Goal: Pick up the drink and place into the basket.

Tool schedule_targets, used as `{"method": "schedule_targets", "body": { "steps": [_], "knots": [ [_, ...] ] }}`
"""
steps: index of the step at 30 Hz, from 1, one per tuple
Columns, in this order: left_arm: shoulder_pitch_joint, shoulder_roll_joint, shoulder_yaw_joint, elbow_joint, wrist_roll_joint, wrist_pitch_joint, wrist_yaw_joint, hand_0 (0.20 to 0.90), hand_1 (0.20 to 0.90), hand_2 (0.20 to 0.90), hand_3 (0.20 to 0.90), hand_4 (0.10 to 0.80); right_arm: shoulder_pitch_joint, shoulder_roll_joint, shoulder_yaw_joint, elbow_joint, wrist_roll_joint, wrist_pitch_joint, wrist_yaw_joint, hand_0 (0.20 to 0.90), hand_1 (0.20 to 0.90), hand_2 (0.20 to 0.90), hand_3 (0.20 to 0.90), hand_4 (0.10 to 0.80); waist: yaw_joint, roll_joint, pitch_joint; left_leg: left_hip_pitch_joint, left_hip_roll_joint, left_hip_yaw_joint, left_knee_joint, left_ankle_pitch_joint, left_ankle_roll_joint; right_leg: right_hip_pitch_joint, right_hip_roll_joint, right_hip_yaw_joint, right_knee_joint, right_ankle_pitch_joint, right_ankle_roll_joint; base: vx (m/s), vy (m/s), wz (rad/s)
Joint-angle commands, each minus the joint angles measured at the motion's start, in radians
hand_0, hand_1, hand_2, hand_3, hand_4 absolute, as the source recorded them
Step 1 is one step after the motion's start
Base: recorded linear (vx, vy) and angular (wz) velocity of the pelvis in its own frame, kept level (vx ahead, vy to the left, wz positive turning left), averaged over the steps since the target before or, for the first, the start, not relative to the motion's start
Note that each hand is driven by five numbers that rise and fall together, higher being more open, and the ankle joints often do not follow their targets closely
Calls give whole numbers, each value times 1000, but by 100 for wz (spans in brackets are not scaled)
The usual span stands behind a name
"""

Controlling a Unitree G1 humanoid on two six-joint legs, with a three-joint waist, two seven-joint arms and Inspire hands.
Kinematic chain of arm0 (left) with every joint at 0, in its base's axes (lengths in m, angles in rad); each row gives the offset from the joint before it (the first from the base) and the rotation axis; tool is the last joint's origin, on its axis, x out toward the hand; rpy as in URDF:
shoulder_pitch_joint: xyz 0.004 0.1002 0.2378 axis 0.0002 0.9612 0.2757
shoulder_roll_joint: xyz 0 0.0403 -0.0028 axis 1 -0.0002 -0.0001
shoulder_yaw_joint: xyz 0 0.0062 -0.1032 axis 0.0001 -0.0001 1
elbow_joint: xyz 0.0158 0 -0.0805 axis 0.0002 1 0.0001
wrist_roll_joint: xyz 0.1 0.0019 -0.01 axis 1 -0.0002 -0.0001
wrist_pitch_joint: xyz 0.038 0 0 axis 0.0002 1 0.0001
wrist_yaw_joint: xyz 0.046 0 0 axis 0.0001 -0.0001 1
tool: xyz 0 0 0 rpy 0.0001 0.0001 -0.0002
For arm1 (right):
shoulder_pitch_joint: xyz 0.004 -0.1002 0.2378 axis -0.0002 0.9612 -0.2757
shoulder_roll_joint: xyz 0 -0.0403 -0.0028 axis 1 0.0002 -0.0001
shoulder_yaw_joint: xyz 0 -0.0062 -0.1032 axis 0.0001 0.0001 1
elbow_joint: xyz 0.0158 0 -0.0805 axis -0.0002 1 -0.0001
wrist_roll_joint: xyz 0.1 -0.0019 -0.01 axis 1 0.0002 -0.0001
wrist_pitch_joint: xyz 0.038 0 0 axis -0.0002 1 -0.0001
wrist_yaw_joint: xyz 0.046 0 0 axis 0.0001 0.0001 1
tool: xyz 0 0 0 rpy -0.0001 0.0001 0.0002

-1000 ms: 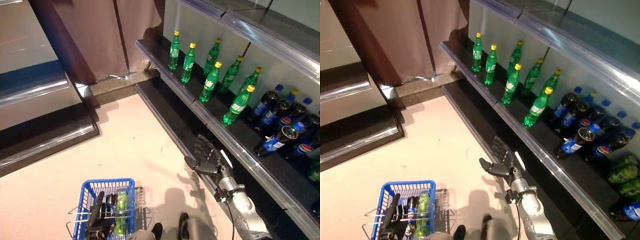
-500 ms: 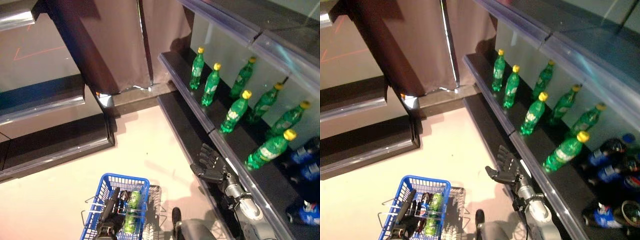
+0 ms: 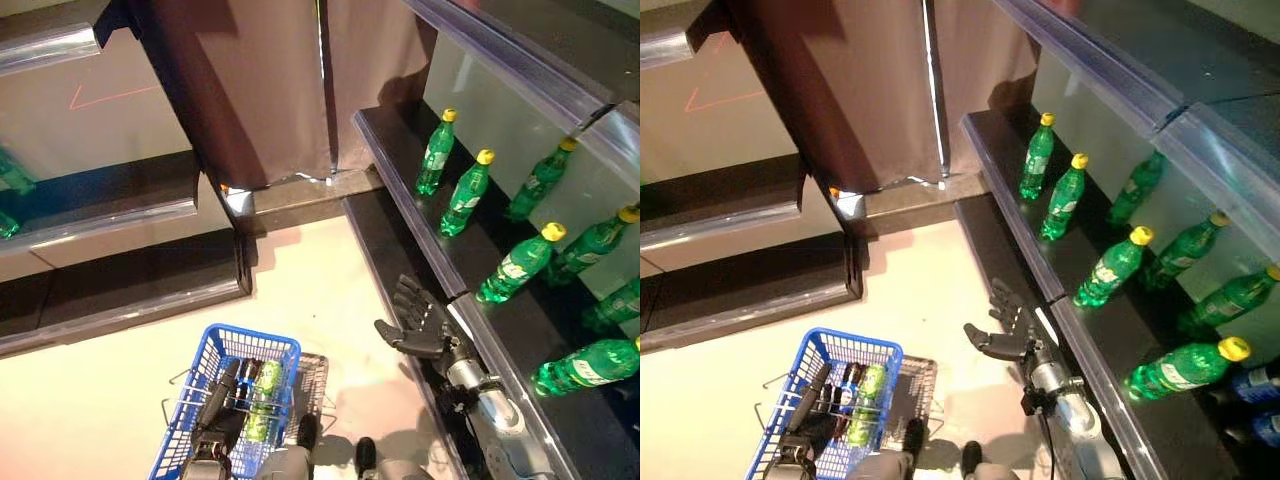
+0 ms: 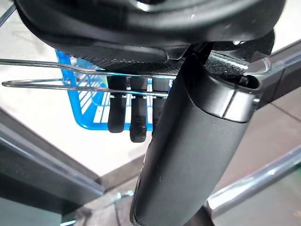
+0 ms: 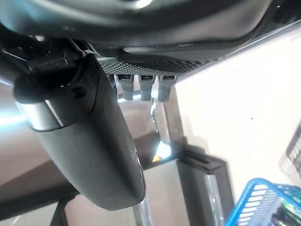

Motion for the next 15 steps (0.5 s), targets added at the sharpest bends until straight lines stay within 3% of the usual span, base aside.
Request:
{"method": "schedule_targets", "body": {
  "steps": [1, 5, 9, 11, 15],
  "knots": [
    [-24, 43, 45, -206, -39, -77, -181, 300, 300, 300, 200, 100, -27, -19, 0, -89, 55, -99, 7, 900, 900, 900, 900, 800, 34, -20, -124, -3, -36, -29, -62, 126, 27, 43, -17, 144, 43, -58, 93, 239, 354, -60],
    [-53, 64, 41, -154, -51, -93, -172, 300, 300, 300, 200, 100, -21, -12, -13, -80, 69, -93, 21, 900, 900, 900, 900, 800, 16, -27, -147, 67, -39, -11, -63, 61, 46, 33, -77, 129, 43, -46, 136, 171, 326, -47],
    [-79, 104, 29, -116, -54, -89, -181, 300, 300, 300, 200, 100, -3, 8, -37, -77, 89, -95, 13, 900, 900, 900, 900, 800, -7, -42, -156, 101, -57, 32, -30, 1, 95, -25, -130, 136, 118, -17, 178, 120, 323, -26],
    [-91, 115, 21, -107, -61, -91, -184, 300, 300, 300, 200, 100, 0, 18, -40, -68, 76, -108, 13, 900, 900, 900, 900, 800, -16, -45, -154, 107, -66, 50, -18, -14, 118, -69, -137, 142, 185, 7, 184, 72, 239, -28],
    [-86, 132, 26, -117, -70, -89, -182, 300, 300, 300, 200, 100, -5, 33, -45, -51, 60, -119, 31, 900, 900, 900, 900, 800, 7, -51, -152, 111, -76, 118, 11, -44, 136, -115, -184, 56, 235, 61, 173, 61, 176, -57]
  ]
}}
